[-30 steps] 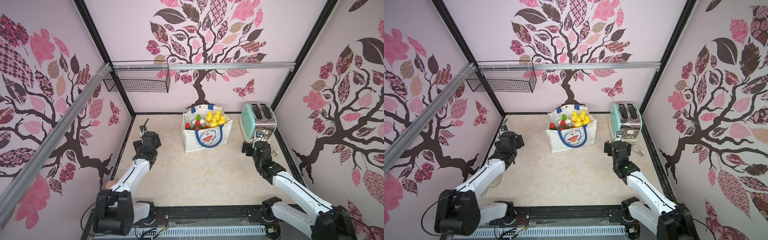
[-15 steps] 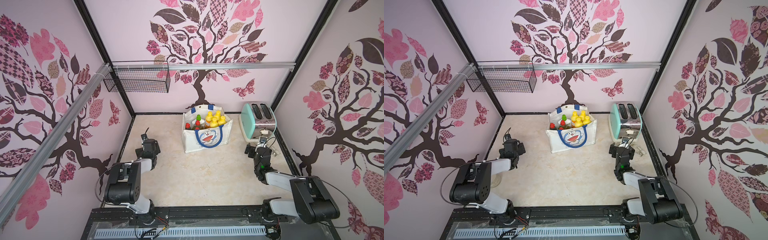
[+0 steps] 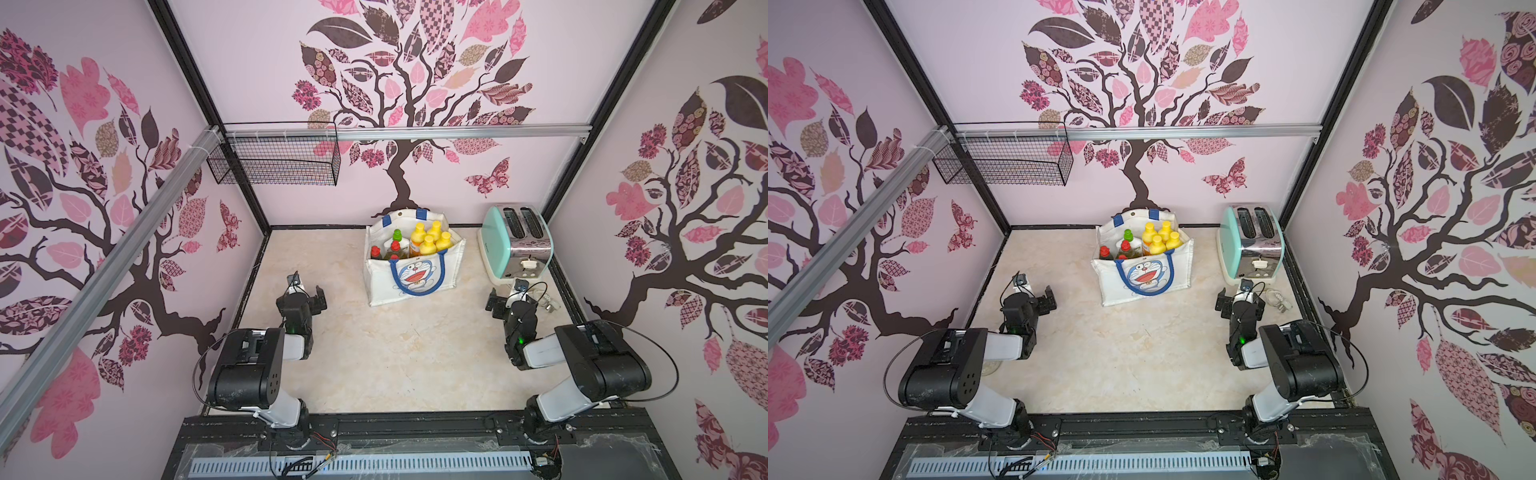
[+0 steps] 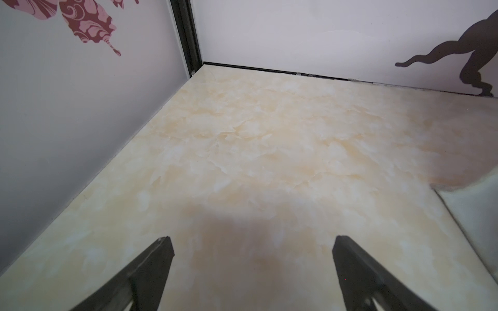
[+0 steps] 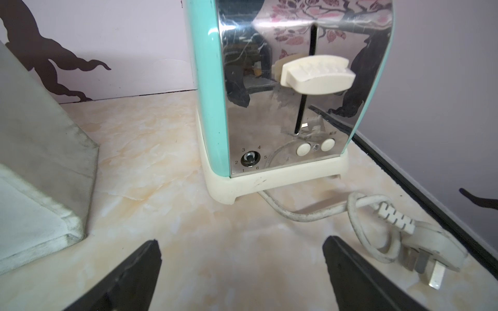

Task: Pack dish soap into the shopping bag
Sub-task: Reset both arms

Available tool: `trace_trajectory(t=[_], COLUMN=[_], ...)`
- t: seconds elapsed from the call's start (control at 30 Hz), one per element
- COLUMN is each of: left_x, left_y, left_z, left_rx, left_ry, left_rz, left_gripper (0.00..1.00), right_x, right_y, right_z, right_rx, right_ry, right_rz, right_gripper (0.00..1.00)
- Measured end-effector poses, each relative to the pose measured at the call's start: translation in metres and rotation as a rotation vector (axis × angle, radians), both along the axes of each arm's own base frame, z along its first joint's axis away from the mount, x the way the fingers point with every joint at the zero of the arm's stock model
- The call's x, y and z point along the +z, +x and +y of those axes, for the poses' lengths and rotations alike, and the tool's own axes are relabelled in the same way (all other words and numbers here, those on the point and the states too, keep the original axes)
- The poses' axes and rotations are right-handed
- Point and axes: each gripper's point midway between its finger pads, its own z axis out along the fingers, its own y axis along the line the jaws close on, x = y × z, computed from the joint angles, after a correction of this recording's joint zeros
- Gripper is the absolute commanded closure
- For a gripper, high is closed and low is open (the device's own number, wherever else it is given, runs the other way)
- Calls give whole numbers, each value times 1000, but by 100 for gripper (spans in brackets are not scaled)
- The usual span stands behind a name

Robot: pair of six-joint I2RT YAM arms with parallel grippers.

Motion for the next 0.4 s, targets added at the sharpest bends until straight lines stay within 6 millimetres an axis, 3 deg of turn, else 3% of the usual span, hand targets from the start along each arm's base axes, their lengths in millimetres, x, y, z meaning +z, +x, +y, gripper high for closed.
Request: trace_trajectory(t=[0.4], left_x=[5], left_y=[2], left_z=[-2], left_rx=[-11], left_ry=[0], left_rz=[-20], left_gripper=[2], right_x=[4], right_y=[3], right_z=[0], right_rx=[-1], right_ry=[3], right_rz=[-13], right_gripper=[0])
